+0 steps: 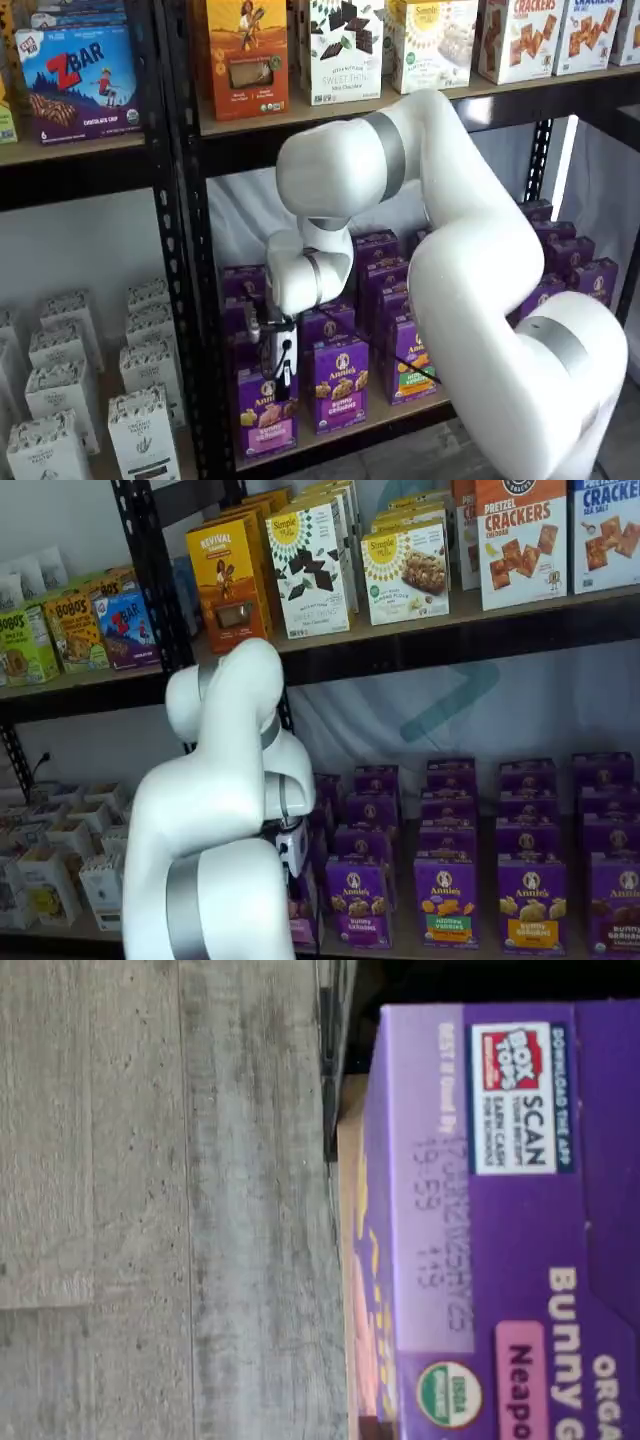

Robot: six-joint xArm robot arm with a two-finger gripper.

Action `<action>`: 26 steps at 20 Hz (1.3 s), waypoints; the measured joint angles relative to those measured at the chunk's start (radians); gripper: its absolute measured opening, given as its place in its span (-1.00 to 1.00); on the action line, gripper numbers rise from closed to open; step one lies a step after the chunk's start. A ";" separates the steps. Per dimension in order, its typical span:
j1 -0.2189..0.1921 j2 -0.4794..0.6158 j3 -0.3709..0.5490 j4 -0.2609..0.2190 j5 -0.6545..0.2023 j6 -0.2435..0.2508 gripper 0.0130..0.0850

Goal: Pick up the purple box with a pink patch in the middle, on the bottom shelf, the first box from the left

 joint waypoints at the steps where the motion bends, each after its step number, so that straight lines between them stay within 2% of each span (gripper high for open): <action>1: 0.001 -0.002 0.004 -0.001 -0.001 0.001 -0.44; 7: 0.005 -0.024 0.039 0.003 -0.013 0.001 -0.44; 13: 0.009 -0.074 0.109 0.037 -0.021 -0.027 -0.44; 18: 0.009 -0.148 0.214 0.014 -0.048 -0.009 -0.44; 26: 0.009 -0.294 0.412 0.009 -0.097 -0.007 -0.44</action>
